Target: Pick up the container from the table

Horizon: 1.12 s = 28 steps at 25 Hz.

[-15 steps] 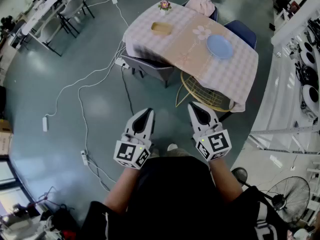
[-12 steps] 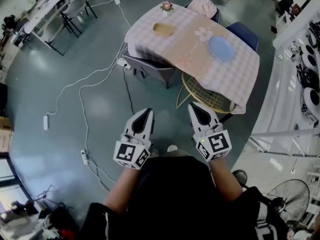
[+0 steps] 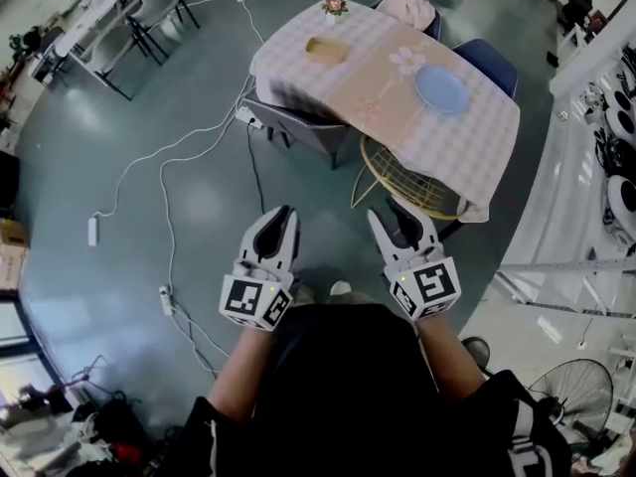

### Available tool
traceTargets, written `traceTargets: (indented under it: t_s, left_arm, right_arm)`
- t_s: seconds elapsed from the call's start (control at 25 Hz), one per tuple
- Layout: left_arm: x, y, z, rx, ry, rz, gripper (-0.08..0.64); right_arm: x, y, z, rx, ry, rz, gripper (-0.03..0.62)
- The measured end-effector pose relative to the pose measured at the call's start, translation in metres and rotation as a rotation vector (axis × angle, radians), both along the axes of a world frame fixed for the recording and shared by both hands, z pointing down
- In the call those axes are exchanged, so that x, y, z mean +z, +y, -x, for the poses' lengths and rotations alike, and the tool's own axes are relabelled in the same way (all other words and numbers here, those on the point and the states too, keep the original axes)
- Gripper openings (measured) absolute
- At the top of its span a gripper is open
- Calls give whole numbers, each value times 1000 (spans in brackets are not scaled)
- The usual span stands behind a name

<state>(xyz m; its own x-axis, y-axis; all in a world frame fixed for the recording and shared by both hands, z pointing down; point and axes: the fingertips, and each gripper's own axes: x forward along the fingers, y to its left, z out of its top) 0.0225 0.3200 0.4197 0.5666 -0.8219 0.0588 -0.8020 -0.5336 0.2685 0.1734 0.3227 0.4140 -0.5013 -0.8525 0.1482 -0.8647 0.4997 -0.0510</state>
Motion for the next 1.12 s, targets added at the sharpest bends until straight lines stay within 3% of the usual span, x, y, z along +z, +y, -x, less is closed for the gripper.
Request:
traceTargets:
  t_s: [0.12, 0.32, 0.56, 0.84, 1.12]
  left_arm:
    - [7, 5, -2, 7, -18, 14, 128]
    - [17, 8, -4, -1, -23, 31, 129]
    - [37, -9, 24, -51, 1, 71, 129]
    - [61, -101, 59, -47, 37, 105, 129]
    - [51, -231, 113, 0, 74, 89, 129]
  right_arm:
    - [4, 2, -6, 8, -22, 14, 153]
    - [18, 0, -4, -6, -65, 50, 163]
    - [39, -17, 37, -98, -38, 106, 163]
    - [57, -100, 72, -96, 8, 157, 163]
    - [59, -234, 139, -123, -3, 231, 163]
